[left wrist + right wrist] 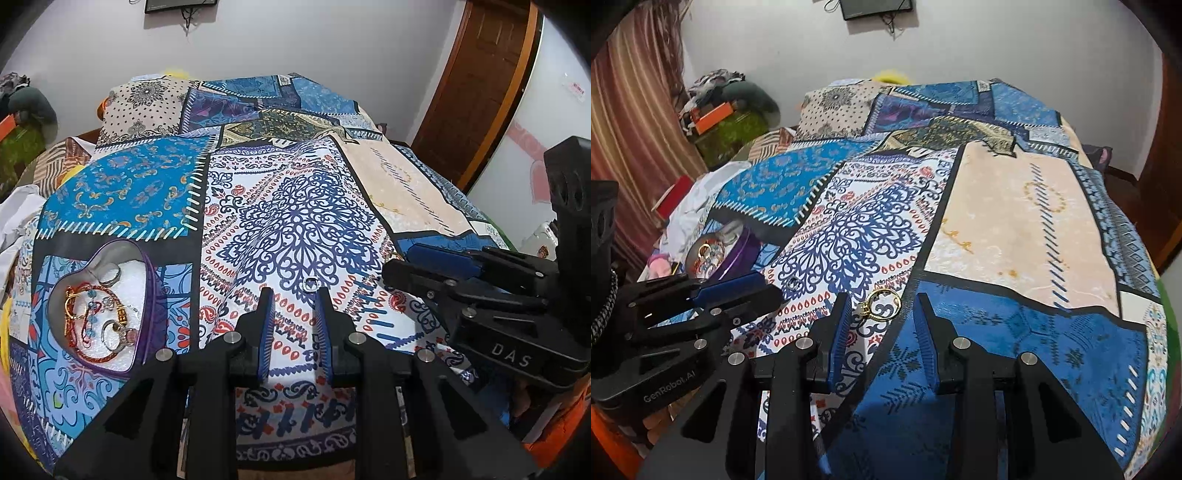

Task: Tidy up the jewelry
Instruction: 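Close the left gripper on its ring while the right gripper grasps and lifts its ring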

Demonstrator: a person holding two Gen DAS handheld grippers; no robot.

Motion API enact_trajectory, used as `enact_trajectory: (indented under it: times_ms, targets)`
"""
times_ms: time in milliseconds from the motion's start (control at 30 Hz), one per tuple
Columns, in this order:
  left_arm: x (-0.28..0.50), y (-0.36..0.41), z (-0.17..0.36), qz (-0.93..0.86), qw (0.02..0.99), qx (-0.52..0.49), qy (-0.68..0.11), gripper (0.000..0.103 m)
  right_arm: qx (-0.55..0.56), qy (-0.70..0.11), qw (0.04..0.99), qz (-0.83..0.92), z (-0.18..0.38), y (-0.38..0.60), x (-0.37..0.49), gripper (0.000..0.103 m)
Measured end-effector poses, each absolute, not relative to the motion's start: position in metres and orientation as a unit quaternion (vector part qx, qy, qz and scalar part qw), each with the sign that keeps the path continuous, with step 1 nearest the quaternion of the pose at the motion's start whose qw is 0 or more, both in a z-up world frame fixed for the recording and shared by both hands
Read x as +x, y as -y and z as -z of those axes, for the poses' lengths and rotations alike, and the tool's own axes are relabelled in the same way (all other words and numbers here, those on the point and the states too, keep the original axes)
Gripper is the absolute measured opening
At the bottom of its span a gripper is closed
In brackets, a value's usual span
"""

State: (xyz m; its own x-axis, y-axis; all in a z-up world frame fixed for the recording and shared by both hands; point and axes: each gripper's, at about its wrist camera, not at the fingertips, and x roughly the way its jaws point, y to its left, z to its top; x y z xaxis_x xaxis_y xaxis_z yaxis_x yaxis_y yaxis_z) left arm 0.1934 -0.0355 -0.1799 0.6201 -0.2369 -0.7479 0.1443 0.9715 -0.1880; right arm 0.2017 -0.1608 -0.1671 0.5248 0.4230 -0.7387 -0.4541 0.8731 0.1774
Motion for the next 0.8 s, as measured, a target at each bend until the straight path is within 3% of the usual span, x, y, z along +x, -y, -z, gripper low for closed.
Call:
enact_trajectory:
  times_ms: [200,267,400,467,567,800]
  targets:
    - [0.198,0.043,0.183,0.109,0.901,-0.051,-0.416,0.021,-0.028,-0.411,0.875,-0.253,0.171,0.158,0.199,0.031]
    - [0.199,0.046,0.184,0.106,0.903,-0.046,-0.414,0.021,-0.027,-0.410,0.875,-0.254,0.172,0.159,0.199,0.024]
    - [0.199,0.049,0.185,0.102,0.906,-0.042,-0.409,0.021,-0.021,-0.408,0.876,-0.257,0.171,0.160,0.201,0.024]
    - [0.198,0.052,0.186,0.093,0.910,-0.038,-0.403,0.019,-0.016,-0.405,0.877,-0.258,0.171,0.161,0.201,0.024]
    - [0.197,0.054,0.185,0.090,0.911,-0.034,-0.401,0.007,-0.009,-0.404,0.878,-0.256,0.170,0.162,0.201,0.024]
    - [0.189,0.056,0.179,0.095,0.911,-0.031,-0.401,0.007,-0.006,-0.399,0.884,-0.243,0.162,0.167,0.196,0.024]
